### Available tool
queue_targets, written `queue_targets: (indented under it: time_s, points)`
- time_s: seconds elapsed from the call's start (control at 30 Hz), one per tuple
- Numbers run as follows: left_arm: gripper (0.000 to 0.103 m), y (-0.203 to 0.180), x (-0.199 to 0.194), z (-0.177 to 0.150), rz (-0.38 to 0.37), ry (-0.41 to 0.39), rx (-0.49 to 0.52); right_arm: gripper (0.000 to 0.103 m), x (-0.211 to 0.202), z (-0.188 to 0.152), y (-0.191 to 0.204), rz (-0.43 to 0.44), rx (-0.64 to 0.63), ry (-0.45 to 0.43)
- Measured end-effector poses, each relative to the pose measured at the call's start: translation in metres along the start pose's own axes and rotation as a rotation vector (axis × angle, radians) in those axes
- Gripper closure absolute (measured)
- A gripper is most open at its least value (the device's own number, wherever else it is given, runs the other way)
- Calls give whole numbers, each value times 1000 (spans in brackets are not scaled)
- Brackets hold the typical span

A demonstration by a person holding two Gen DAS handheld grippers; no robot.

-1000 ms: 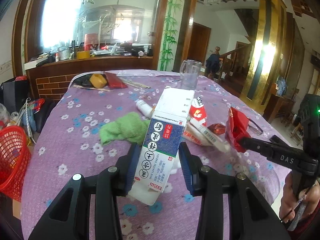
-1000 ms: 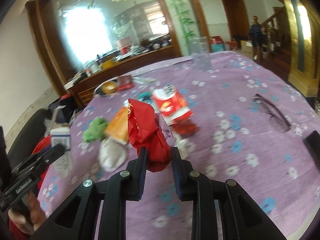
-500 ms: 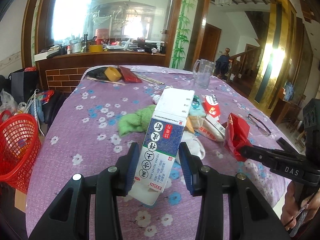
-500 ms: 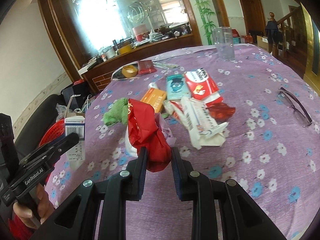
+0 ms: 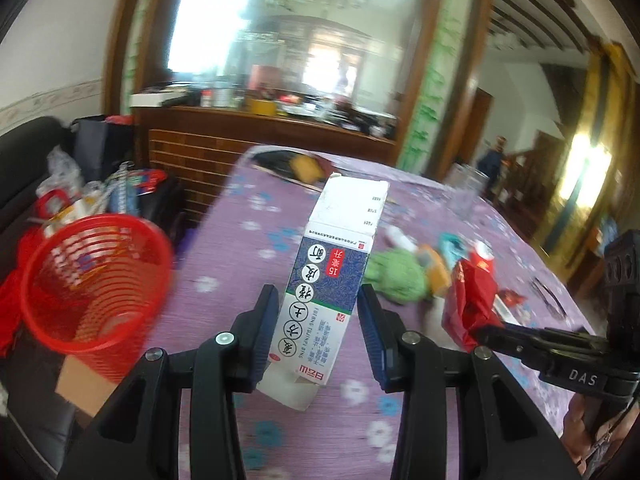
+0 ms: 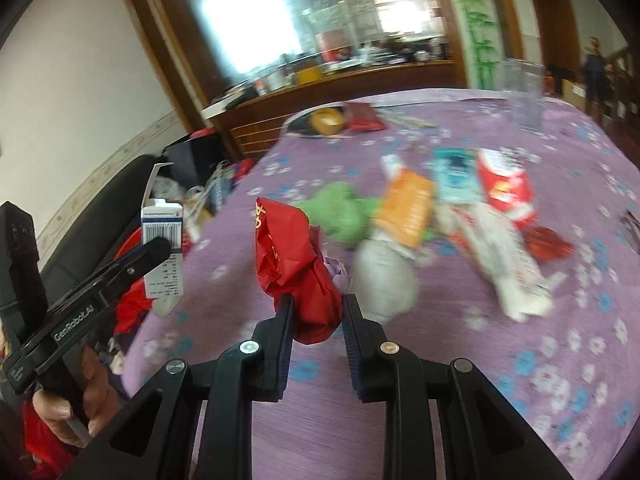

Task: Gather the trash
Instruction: 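Carry the box with the left tool while the right tool carries the bag toward the red basket, then open the left tool over the red basket while the right tool releases the bag there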

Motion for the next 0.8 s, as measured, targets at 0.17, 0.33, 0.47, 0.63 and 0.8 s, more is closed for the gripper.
queue_targets:
  time_s: [0.17,0.33,0.47,0.63,0.8]
  points:
    - [63,67,-17,19,104,-40,-101,77,27,26,46,72,-53,18]
    - [63,137,-25,33,203,-49,-205,77,62,55,95,145,-99,46]
    - [63,176,-23,38,243,-37,-246,77,92,74,134,185,-132,71]
    - [63,204,-15,46,267,-33,-281,77,129,90,176,223,-162,105]
    - [61,219,-12,58,302,-58,-287,76,159,102,210,242,-173,127]
Point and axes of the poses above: each gripper's, at about its wrist camera, not at the fingertips, and x roughly the way its jaws point, y to its left, z to its top, the point moved 6 cm from there along x, roughly the way its jaws point, and after that the axes turned 10 degrees about -x, right-handed, at the moved point
